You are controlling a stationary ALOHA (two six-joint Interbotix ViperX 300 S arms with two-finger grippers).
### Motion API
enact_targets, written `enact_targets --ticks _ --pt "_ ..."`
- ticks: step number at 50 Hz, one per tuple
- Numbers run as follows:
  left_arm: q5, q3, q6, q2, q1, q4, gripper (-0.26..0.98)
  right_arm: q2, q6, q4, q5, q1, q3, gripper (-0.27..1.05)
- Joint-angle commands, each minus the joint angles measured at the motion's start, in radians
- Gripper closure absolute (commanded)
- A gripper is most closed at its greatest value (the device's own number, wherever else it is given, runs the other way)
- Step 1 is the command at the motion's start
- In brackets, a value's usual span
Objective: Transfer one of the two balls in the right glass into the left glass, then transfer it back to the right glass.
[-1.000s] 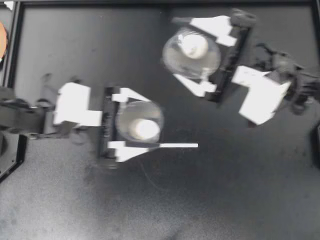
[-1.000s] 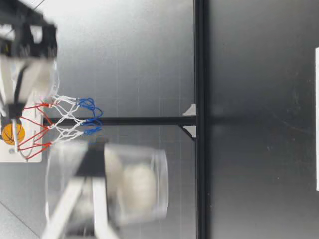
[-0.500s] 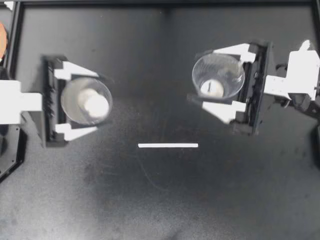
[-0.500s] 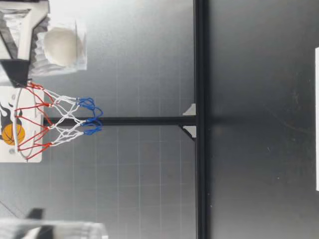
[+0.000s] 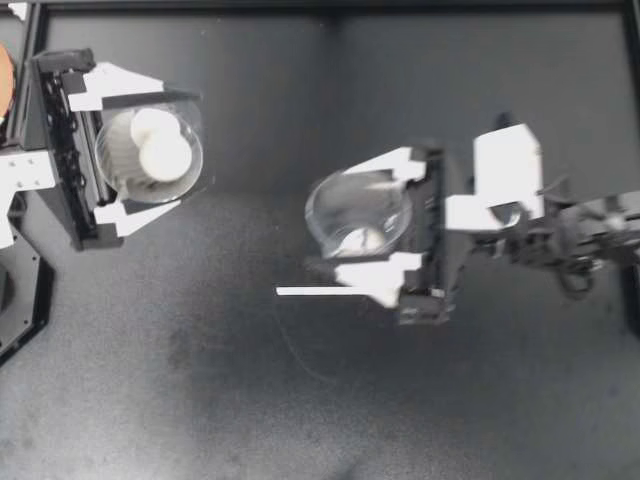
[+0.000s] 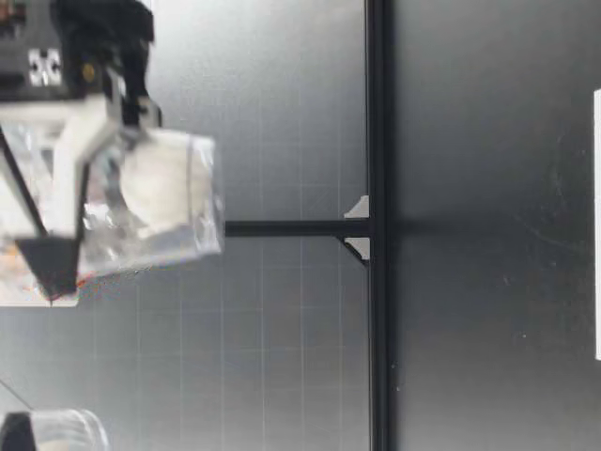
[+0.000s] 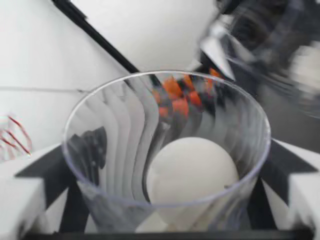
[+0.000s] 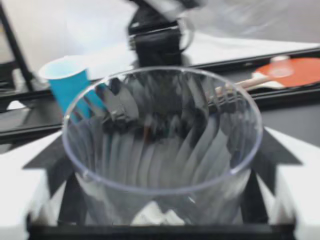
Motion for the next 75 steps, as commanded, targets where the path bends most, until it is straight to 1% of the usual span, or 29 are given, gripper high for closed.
enact_targets --ticks 1,11,21,31,42,62,75 --pt "-0.014 -0.046 0.026 0.008 0.009 -0.003 -0.04 0.028 0.057 -0.058 -0.029 0.006 -0.055 0.06" --pt "-0.015 -0.089 0.126 0.055 0.017 -0.003 -0.04 0.109 0.206 -0.189 -0.098 0.006 -0.117 0.06" --pt "-0.041 -0.120 0.215 0.104 0.021 -0.002 -0.04 0.161 0.275 -0.236 -0.123 0.006 -0.152 0.06" --pt "-0.066 -0.153 0.281 0.156 0.023 -0.002 -0.04 0.195 0.293 -0.242 -0.129 0.006 -0.179 0.06" --pt "-0.098 -0.172 0.333 0.206 0.023 -0.002 -0.04 0.202 0.293 -0.242 -0.129 0.006 -0.195 0.06" --pt "-0.175 -0.166 0.445 0.229 0.023 -0.002 -0.04 0.224 0.296 -0.238 -0.103 0.005 -0.224 0.06" --pt "-0.193 -0.153 0.528 0.229 0.021 -0.002 -0.04 0.235 0.299 -0.224 -0.098 -0.005 -0.232 0.06"
